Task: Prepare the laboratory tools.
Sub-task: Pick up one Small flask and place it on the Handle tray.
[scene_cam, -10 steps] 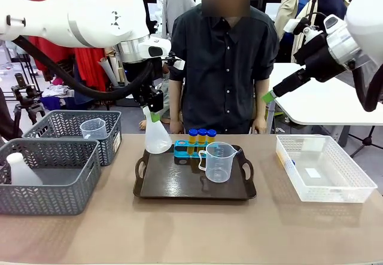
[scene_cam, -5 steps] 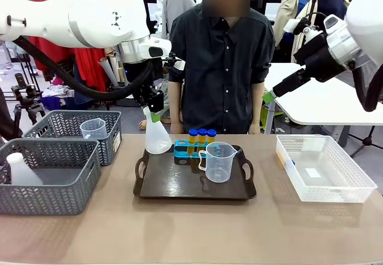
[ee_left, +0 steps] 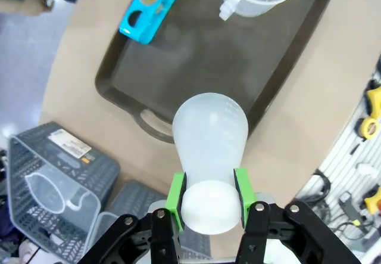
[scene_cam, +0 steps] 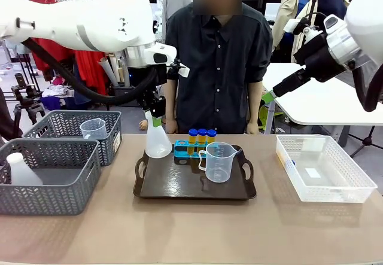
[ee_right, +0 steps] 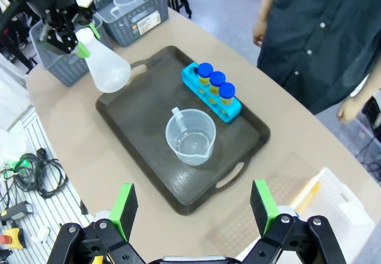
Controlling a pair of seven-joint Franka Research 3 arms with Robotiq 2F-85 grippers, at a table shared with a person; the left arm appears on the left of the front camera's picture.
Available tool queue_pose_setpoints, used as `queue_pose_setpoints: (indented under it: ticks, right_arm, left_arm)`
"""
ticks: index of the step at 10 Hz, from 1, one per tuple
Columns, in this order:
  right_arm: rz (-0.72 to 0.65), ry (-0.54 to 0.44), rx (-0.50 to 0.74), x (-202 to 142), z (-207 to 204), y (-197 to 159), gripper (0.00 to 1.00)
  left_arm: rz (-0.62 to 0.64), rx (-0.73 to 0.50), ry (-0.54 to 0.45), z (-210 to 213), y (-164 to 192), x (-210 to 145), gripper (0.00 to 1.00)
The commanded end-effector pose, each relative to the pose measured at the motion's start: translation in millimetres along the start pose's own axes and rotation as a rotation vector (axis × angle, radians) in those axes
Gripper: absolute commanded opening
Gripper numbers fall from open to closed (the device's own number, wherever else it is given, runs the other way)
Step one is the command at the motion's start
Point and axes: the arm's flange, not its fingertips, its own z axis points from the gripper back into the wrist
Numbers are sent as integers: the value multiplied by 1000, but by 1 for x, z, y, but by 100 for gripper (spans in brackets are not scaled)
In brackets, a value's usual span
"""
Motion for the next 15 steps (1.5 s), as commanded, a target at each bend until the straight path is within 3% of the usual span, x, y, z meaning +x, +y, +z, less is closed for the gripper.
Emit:
queue_pose_setpoints:
  ticks: [1, 8, 15]
  right_arm:
    - [-4, -9, 13, 0, 1, 0, 100]
    - [-4, -9, 13, 0, 1, 0, 100]
    - [-4, -9, 13, 0, 1, 0, 100]
  left_arm:
    - [-54, 75, 28, -10, 6, 16, 0]
    - [-124, 48, 48, -81, 9, 49, 0]
    - [-213, -59, 72, -115, 2, 84, 0]
